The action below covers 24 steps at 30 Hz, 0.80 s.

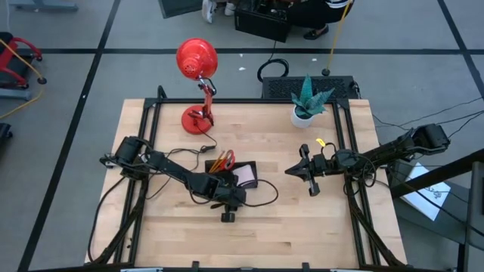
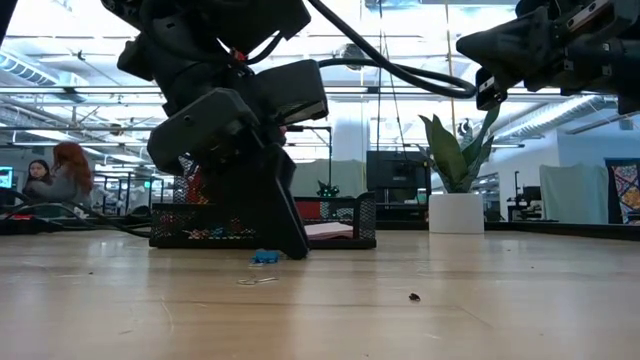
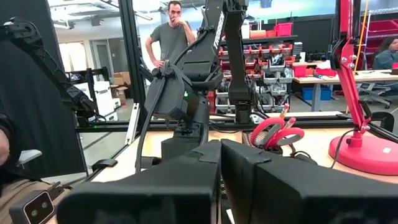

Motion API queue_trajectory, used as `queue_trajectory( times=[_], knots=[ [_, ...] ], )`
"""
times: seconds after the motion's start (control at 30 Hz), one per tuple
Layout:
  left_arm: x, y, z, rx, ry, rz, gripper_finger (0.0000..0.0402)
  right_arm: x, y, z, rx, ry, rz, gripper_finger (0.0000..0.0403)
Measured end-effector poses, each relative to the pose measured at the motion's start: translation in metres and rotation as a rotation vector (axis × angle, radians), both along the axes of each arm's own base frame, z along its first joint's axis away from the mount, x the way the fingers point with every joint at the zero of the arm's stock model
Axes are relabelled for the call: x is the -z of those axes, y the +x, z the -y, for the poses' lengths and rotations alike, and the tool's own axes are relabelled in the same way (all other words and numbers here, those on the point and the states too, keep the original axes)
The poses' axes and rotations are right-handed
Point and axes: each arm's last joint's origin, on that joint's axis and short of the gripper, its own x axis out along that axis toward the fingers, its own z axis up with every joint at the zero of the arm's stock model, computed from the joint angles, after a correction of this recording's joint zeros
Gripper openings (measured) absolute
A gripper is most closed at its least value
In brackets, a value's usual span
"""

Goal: Pick and place office supplies into organizer
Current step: Put the blue binder clip into the desk organizer

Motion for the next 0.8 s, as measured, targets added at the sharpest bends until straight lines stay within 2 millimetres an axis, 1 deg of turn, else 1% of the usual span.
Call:
queue_trajectory(
  times=[0.17,0.23,0.3,0.4,0.5,0.57,0.67,0.8],
  knots=[
    [0.0,-0.001,0.0,0.032,-0.007,-0.009,0.0034,0.0,0.0,0.0,0.0,0.0,0.0,0.0004],
    [0.0,-0.001,0.002,0.049,-0.002,0.001,0.0015,0.0,0.0,0.0,0.0,0.0,0.0,0.0004],
    [-0.002,0.0,0.004,0.066,-0.002,0.027,0.0014,0.0,0.0,0.0,0.0,0.0,0.0,0.0004],
    [-0.012,-0.001,0.011,0.102,0.0,0.06,0.0032,0.0,0.0,0.0,0.0,0.0,0.0,0.0004],
    [-0.033,-0.007,0.017,0.144,0.015,0.084,0.0038,0.0,0.0,0.0,0.0,-0.003,0.002,0.0004],
    [-0.059,-0.009,0.022,0.152,0.033,0.157,0.0035,0.0,0.0,0.0,0.001,-0.003,-0.001,0.0004],
    [-0.094,-0.023,0.025,0.136,0.107,0.223,0.0025,0.0,0.0,0.0,0.002,-0.001,-0.001,0.0004],
    [-0.127,-0.047,0.022,0.071,0.196,0.257,0.0019,0.0,0.0,0.0,0.002,0.003,-0.002,0.0004]
  ],
)
